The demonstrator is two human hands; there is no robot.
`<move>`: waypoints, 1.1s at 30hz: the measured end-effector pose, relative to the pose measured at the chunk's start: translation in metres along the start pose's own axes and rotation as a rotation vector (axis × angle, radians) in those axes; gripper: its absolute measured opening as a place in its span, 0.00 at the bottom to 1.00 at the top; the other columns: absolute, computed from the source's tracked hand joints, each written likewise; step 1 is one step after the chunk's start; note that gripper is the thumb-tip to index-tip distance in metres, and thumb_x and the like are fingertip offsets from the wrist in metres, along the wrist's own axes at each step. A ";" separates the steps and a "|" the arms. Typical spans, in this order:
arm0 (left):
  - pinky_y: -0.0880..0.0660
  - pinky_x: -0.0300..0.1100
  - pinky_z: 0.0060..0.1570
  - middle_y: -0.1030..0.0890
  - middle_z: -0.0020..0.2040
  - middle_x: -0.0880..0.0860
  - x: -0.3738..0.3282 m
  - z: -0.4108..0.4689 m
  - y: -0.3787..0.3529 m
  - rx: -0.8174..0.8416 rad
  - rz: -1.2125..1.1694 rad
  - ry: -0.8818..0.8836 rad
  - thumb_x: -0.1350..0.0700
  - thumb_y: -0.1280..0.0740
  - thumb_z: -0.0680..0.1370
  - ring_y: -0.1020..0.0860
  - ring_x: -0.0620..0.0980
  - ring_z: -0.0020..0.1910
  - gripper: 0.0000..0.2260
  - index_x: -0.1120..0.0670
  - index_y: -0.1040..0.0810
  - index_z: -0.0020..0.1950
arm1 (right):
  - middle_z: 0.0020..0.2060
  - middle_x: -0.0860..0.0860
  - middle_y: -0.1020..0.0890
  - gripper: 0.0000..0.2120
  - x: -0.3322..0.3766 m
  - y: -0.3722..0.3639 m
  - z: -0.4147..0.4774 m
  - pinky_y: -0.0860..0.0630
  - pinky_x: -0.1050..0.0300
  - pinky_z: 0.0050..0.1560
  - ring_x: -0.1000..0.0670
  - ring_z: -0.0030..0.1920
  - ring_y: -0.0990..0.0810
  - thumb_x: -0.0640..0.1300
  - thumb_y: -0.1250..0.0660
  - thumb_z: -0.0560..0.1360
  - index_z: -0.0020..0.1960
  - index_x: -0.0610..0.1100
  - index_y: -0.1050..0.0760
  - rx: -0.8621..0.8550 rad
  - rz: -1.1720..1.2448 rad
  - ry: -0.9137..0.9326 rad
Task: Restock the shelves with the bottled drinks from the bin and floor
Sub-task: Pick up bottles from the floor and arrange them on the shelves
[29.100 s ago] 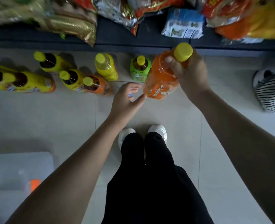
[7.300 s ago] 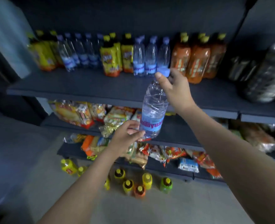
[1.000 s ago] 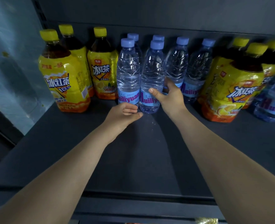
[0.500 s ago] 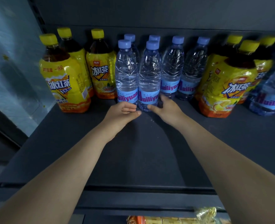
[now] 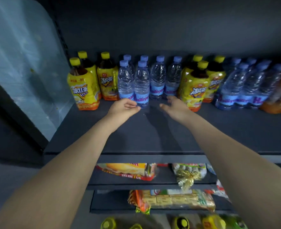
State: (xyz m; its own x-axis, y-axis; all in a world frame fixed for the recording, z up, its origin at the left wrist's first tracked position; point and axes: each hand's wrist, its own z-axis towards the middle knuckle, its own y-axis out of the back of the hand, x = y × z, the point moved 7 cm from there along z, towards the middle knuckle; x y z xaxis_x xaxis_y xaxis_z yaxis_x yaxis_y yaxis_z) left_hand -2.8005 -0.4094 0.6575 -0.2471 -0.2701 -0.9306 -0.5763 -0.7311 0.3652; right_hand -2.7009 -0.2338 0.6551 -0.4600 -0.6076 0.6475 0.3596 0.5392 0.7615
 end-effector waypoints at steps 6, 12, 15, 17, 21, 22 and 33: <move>0.29 0.34 0.47 0.21 0.47 0.46 -0.072 -0.047 -0.007 0.055 0.142 -0.037 0.53 0.32 0.76 0.24 0.43 0.48 0.08 0.54 0.22 0.53 | 0.61 0.41 0.26 0.26 0.016 0.059 -0.056 0.34 0.58 0.49 0.44 0.60 0.27 0.50 0.37 0.78 0.70 0.37 0.36 0.067 -0.187 -0.019; 0.31 0.34 0.47 0.22 0.51 0.46 -0.119 -0.084 -0.036 0.100 0.285 -0.063 0.51 0.34 0.77 0.24 0.44 0.52 0.08 0.51 0.23 0.54 | 0.70 0.40 0.32 0.27 0.003 0.110 -0.098 0.34 0.53 0.62 0.40 0.68 0.32 0.48 0.38 0.79 0.73 0.37 0.41 0.104 -0.244 -0.023; 0.32 0.34 0.46 0.23 0.52 0.46 -0.137 -0.099 -0.059 0.122 0.419 -0.078 0.49 0.35 0.77 0.26 0.43 0.51 0.09 0.50 0.24 0.55 | 0.68 0.40 0.29 0.26 -0.022 0.133 -0.113 0.31 0.51 0.61 0.41 0.66 0.29 0.49 0.37 0.77 0.71 0.41 0.37 0.111 -0.250 0.016; 0.33 0.36 0.49 0.24 0.54 0.48 -0.149 -0.108 -0.077 0.105 0.513 -0.088 0.49 0.35 0.77 0.26 0.44 0.52 0.11 0.52 0.24 0.57 | 0.65 0.42 0.26 0.23 -0.044 0.150 -0.119 0.28 0.50 0.59 0.41 0.63 0.27 0.50 0.36 0.76 0.68 0.43 0.33 0.124 -0.269 0.052; 0.31 0.39 0.52 0.23 0.58 0.52 -0.169 -0.128 -0.126 0.052 0.696 -0.076 0.49 0.35 0.77 0.25 0.49 0.56 0.14 0.55 0.24 0.59 | 0.66 0.43 0.27 0.26 -0.086 0.189 -0.147 0.29 0.51 0.60 0.41 0.64 0.28 0.50 0.35 0.76 0.70 0.43 0.36 0.134 -0.306 0.129; 0.31 0.39 0.52 0.23 0.58 0.52 -0.173 -0.134 -0.139 0.046 0.729 -0.058 0.49 0.35 0.77 0.25 0.50 0.56 0.14 0.56 0.24 0.59 | 0.66 0.42 0.28 0.27 -0.099 0.200 -0.153 0.29 0.52 0.59 0.41 0.64 0.28 0.51 0.36 0.76 0.71 0.42 0.37 0.140 -0.327 0.117; 0.28 0.50 0.58 0.28 0.62 0.55 -0.208 -0.206 -0.253 0.083 1.078 0.056 0.46 0.39 0.78 0.29 0.55 0.61 0.17 0.54 0.28 0.62 | 0.72 0.44 0.35 0.31 -0.193 0.275 -0.210 0.33 0.43 0.67 0.41 0.70 0.35 0.56 0.39 0.77 0.74 0.44 0.42 0.237 -0.413 0.100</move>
State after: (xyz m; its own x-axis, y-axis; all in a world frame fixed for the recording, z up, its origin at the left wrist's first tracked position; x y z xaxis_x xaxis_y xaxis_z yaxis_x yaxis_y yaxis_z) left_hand -2.4426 -0.2971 0.7536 -0.6211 -0.7748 -0.1177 -0.1286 -0.0474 0.9906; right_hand -2.3427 -0.0901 0.7457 -0.4404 -0.8459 0.3009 -0.0371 0.3520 0.9353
